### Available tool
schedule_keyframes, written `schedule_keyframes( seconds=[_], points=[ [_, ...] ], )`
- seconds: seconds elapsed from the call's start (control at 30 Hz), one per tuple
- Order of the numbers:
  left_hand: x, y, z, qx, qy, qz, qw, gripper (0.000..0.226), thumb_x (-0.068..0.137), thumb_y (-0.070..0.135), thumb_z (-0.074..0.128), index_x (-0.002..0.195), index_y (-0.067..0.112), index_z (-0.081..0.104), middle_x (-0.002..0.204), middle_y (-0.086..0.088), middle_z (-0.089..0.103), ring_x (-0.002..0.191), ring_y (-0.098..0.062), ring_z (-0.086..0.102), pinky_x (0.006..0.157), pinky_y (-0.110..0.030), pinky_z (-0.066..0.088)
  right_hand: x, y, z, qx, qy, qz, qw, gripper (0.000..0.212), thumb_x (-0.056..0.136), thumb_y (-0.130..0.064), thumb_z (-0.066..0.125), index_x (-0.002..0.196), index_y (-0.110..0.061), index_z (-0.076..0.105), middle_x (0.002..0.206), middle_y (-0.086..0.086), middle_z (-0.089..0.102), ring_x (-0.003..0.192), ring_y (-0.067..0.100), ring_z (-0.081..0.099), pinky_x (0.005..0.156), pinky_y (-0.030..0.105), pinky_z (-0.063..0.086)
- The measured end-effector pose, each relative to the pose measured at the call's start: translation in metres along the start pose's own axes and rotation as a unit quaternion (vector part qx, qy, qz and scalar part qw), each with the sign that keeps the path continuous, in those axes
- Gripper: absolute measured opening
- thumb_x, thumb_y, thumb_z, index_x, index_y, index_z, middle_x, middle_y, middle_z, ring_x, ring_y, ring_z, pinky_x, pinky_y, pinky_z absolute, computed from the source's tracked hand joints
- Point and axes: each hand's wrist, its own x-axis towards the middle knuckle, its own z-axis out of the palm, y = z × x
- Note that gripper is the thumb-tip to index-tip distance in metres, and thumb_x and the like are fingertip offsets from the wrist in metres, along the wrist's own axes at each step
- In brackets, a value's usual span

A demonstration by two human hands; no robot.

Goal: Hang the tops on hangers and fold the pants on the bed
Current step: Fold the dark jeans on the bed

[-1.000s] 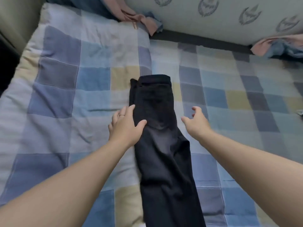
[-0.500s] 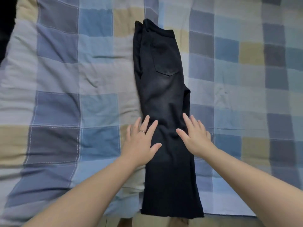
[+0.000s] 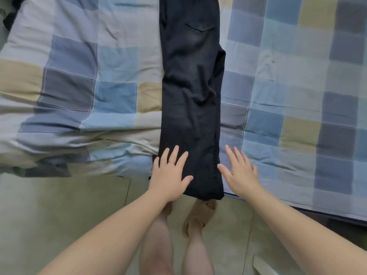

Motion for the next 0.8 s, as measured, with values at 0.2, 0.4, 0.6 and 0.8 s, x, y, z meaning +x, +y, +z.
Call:
schedule_keyframes(
  seconds=[0.2,0.4,0.6,0.8],
  points=[
    [-0.032,-0.011,0.068,-0.124,0.011,-0.11,0.986,0.077,0.097,0.054,0.049,0.159,0.032,0.011,0.169,0.002,0.001,0.153,-0.024,0.004,0.118,-0.046,0.02,-0.001,0.035,0.074,0.077,-0.03,0.008,0.997,0.067,0.102,-0.056,0.035,0.159,-0.037,0.004,0.168,-0.004,0.007,0.154,0.022,0.007,0.12,0.052,0.018],
    [-0.027,-0.035,0.118,-0.292,0.113,-0.26,0.914,0.081,0.091,0.038,0.067,0.157,0.022,0.021,0.163,-0.001,0.023,0.147,-0.025,0.028,0.112,-0.05,0.029,0.022,0.04,0.133,0.134,-0.006,0.026,0.991,0.065,0.102,-0.042,0.047,0.159,-0.024,0.02,0.155,0.007,0.034,0.14,0.03,0.033,0.113,0.048,0.032],
    [-0.012,-0.051,0.14,-0.33,0.111,-0.218,0.912,0.076,0.09,0.036,0.068,0.154,0.026,0.026,0.155,0.004,0.038,0.144,-0.02,0.032,0.113,-0.047,0.026,0.048,0.036,0.152,0.168,0.026,0.069,0.983,0.069,0.096,-0.038,0.059,0.155,-0.02,0.028,0.145,0.009,0.039,0.13,0.03,0.041,0.109,0.046,0.038],
    [0.003,-0.052,0.123,-0.407,0.052,-0.24,0.88,0.028,0.091,0.035,0.067,0.113,0.02,0.059,0.106,0.003,0.069,0.105,-0.022,0.064,0.089,-0.037,0.048,0.052,0.037,0.149,0.224,0.062,0.085,0.969,0.04,0.092,-0.028,0.066,0.126,-0.016,0.047,0.114,0.0,0.049,0.102,0.02,0.054,0.078,0.028,0.038]
  ],
)
